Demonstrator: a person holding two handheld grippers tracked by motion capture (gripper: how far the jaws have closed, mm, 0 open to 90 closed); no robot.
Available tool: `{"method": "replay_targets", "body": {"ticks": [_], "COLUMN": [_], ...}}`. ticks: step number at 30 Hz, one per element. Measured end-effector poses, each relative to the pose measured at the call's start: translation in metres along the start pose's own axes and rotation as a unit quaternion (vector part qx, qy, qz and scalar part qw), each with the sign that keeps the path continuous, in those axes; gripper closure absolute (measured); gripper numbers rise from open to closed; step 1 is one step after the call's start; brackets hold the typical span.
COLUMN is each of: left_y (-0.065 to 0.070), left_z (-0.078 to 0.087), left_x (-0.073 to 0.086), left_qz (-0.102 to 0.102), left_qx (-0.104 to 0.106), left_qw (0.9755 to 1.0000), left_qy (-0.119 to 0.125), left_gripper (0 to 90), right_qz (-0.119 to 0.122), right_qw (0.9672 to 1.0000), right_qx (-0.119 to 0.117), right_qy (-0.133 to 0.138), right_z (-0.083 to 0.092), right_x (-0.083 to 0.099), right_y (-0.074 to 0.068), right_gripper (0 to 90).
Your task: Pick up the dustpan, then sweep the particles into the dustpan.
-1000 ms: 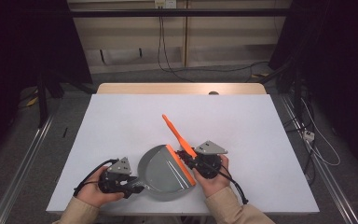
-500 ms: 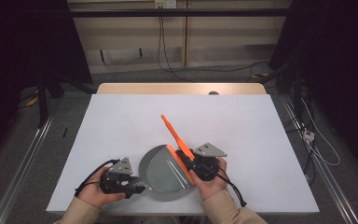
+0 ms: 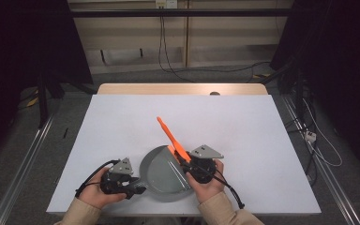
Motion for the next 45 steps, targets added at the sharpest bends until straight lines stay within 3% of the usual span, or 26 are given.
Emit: {"method": "replay_targets", "body": {"ticks": [13, 19, 21, 22, 36, 45], "left_y": [-0.001, -0.001, -0.001, -0.001, -0.003, -0.003], "left_z": [0.001, 0.001, 0.001, 0.001, 0.001, 0.001], "left_x": [0.0, 0.001, 0.001, 0.001, 0.003, 0.003], "left_qz": [0.005, 0.005, 0.002, 0.003, 0.002, 0.004], "left_qx": [-0.005, -0.007, -0.008, -0.006, -0.005, -0.006], "left_qw": [1.0, 1.0, 1.0, 1.0, 1.0, 1.0], "left_qy": [0.004, 0.003, 0.001, 0.004, -0.001, 0.0], "left_gripper": [62.5, 62.5, 62.5, 62.6, 62.6, 62.7], "right_qz": [0.003, 0.006, 0.017, 0.011, -0.017, -0.002], "right_qw": [0.9999, 0.9991, 0.999, 0.9989, 0.9968, 0.9983], "right_qx": [-0.011, -0.043, -0.04, -0.045, -0.067, -0.032], "right_qy": [0.005, 0.005, 0.007, 0.008, 0.041, 0.048], "right_z": [0.001, 0.0, -0.003, -0.004, 0.013, 0.013], "right_x": [0.001, -0.001, -0.001, -0.002, -0.033, -0.039], "right_y": [-0.015, -0.034, -0.038, -0.038, -0.014, 0.021], "right_gripper": [69.5, 70.2, 70.5, 70.6, 70.9, 70.9]}}
Point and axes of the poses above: each handheld gripper's, and its own axes: z roughly backward along the jaws, x roughly out of its underside, y roughly to its right, the point moved 5 cm from there along -z, roughly forward along the jaws, and after that the axes turned 15 degrees about -z, right-handed, at the moved point
